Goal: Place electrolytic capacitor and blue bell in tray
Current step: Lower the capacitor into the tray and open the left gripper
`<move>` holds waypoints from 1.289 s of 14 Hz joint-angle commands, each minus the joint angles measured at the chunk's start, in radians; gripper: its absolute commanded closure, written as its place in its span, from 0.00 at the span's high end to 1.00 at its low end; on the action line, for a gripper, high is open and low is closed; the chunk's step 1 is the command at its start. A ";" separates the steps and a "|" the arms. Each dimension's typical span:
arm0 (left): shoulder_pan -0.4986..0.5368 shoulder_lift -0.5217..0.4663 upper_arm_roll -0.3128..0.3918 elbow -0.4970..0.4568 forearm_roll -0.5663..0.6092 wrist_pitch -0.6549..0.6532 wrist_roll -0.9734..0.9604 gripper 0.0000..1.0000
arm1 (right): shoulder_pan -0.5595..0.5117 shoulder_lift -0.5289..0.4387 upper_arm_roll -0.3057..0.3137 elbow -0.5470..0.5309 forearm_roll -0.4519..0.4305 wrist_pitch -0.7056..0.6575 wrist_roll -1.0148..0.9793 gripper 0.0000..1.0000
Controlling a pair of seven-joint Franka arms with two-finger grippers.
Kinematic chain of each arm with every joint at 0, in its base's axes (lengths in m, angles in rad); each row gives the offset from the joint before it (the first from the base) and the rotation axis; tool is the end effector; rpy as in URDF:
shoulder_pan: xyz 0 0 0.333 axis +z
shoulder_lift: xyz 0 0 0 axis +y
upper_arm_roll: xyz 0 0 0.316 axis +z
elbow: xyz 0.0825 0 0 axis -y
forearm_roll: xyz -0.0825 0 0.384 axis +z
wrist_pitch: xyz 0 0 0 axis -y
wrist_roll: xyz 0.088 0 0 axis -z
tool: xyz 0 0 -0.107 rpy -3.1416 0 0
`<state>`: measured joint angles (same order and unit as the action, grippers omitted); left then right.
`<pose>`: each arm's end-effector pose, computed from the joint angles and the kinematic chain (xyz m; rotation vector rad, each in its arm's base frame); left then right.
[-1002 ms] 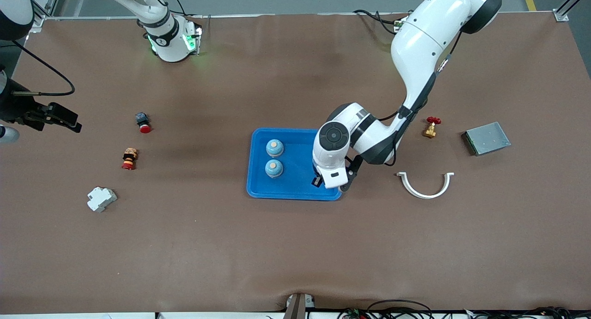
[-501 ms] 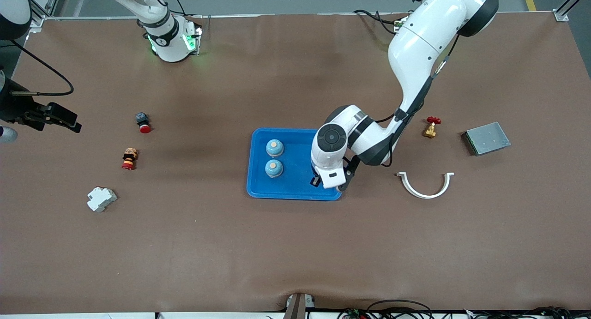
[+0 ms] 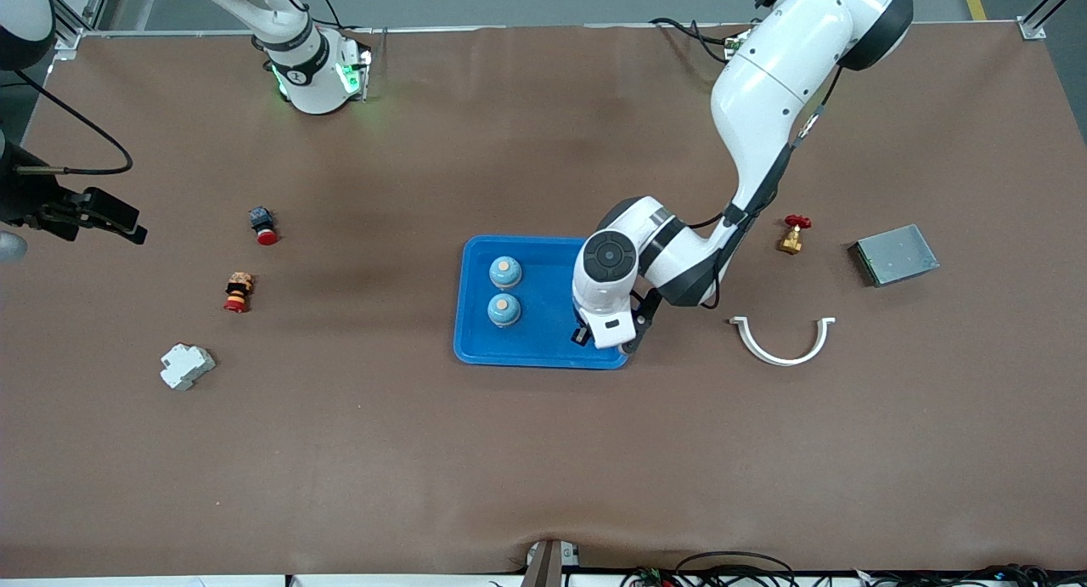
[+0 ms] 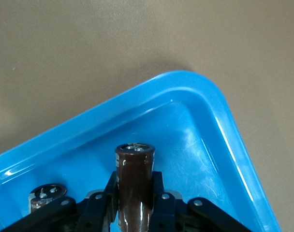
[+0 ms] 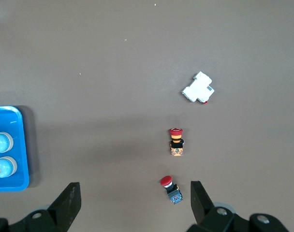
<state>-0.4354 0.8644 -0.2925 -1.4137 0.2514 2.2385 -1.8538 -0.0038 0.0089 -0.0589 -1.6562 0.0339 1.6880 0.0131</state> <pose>0.5743 -0.4461 0.1962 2.6983 1.5939 -0.0368 0.5649 -0.0321 0.5893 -3.1063 0.1233 -0.0369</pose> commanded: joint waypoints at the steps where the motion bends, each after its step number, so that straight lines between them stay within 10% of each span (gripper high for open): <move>1: -0.020 0.008 0.018 0.022 0.011 0.004 -0.027 0.06 | -0.004 0.003 0.001 0.033 0.018 -0.027 -0.007 1.00; 8: -0.022 0.008 0.019 0.022 0.012 0.004 -0.027 0.53 | -0.004 0.005 0.002 0.087 0.018 -0.108 -0.002 1.00; 12: -0.025 0.004 0.019 0.022 0.014 0.003 -0.021 1.00 | -0.004 0.003 0.001 0.090 0.018 -0.117 -0.002 1.00; 18: -0.008 -0.059 0.019 0.021 0.057 -0.054 0.021 1.00 | -0.002 0.005 0.001 0.090 0.018 -0.117 -0.002 1.00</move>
<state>-0.4412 0.8466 -0.2859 -1.3836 0.2870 2.2312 -1.8488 -0.0037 0.0087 -0.0589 -1.5833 0.0346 1.5867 0.0130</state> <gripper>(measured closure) 0.000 0.000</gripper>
